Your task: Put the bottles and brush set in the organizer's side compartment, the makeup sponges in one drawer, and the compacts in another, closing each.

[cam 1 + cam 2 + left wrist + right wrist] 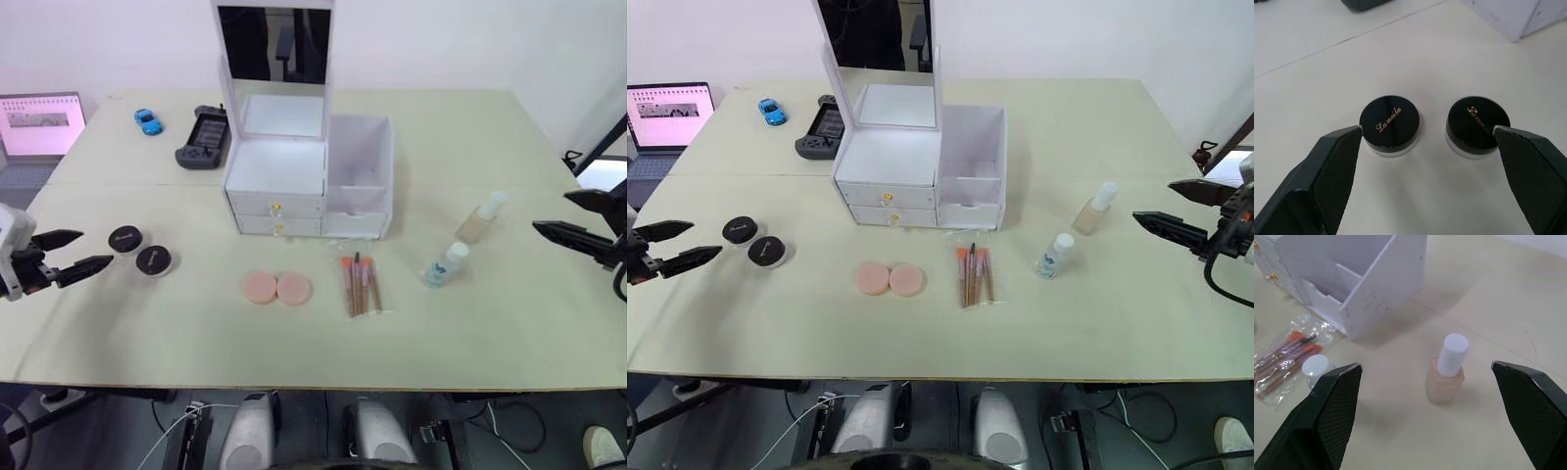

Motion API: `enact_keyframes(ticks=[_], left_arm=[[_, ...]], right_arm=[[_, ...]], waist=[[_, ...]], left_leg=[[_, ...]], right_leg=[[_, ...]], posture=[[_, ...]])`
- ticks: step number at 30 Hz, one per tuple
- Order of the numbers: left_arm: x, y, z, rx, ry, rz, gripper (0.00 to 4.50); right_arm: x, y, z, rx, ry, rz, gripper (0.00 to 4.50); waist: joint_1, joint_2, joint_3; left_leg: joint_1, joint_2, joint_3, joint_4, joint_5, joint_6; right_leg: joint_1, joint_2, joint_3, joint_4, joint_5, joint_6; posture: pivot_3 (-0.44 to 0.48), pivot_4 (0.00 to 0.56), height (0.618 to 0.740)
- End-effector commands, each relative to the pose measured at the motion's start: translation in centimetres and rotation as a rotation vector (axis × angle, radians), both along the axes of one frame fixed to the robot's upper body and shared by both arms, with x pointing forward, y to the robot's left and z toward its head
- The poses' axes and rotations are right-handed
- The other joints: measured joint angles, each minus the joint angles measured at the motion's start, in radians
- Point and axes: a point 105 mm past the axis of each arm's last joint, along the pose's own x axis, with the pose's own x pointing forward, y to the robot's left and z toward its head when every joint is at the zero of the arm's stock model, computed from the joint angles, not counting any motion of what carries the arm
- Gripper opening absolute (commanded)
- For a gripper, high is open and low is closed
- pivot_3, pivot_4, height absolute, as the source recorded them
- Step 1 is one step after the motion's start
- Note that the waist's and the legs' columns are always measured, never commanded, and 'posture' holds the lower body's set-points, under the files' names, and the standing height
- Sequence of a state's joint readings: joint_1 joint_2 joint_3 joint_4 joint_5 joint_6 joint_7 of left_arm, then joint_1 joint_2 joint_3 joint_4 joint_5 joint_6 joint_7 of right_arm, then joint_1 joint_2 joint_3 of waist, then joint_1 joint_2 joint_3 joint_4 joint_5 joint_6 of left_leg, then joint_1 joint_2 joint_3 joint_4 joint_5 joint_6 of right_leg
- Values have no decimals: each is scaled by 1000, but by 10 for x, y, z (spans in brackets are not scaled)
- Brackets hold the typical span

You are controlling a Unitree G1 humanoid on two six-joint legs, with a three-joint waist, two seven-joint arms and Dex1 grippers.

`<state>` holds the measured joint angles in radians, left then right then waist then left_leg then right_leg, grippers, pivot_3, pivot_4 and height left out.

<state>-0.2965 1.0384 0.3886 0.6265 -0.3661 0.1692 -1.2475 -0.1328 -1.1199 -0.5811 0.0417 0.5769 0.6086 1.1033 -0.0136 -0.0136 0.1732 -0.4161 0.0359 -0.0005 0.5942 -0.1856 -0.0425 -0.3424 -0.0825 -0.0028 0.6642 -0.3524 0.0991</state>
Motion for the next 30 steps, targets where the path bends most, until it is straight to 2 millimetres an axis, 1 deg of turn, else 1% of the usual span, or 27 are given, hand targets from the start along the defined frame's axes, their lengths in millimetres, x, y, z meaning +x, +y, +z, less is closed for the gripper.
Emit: enact_keyframes(ticks=[1,8,12,19,22,23,25,28,30], left_arm=[[4,3,23,21,-74,9,4500],[11,5,25,-12,-100,54,4500],[11,5,24,-3,-95,47,4500],[14,7,29,-19,-119,60,4500],[18,0,36,-26,-140,34,4500],[20,-6,40,-33,-143,7,4500],[25,-27,52,-40,-154,-81,4500],[34,-76,72,-78,-160,-264,4500],[38,-101,80,-77,-160,-346,4500]], right_arm=[[-1,-2,11,-19,-50,1,4481],[-4,-7,9,-24,-55,-5,4481],[-4,-4,9,-24,-60,-3,4481],[-3,-1,12,-33,-76,-6,4481],[-3,-1,13,-32,-77,-7,4481],[-5,-1,14,-31,-75,-7,4481],[-9,0,17,-29,-74,-4,4481],[-21,6,17,-16,-58,-4,4481],[-29,12,14,-5,-44,-5,4481]], waist=[[-1,0,0],[-4,0,0],[-4,0,0],[-2,0,0],[-2,0,0],[-1,0,0],[3,0,0],[14,0,0],[18,0,0]], left_leg=[[0,0,0,0,0,0],[0,0,1,0,0,0],[0,0,1,0,0,0],[0,0,1,0,0,0],[0,0,1,0,0,0],[0,0,1,0,0,0],[0,0,1,0,0,0],[-1,-1,1,0,0,0],[-1,-1,2,1,0,0]], right_leg=[[0,0,0,0,0,0],[0,1,0,0,0,0],[0,2,0,0,0,0],[0,2,0,0,0,1],[0,2,0,0,0,1],[0,2,0,0,0,1],[0,2,0,0,0,1],[1,2,0,0,0,1],[1,3,-1,0,0,1]], posture=[[0,150,740],[0,150,740],[0,150,740],[0,150,740],[0,150,740],[0,150,740],[0,150,740],[0,150,740],[0,150,740]])
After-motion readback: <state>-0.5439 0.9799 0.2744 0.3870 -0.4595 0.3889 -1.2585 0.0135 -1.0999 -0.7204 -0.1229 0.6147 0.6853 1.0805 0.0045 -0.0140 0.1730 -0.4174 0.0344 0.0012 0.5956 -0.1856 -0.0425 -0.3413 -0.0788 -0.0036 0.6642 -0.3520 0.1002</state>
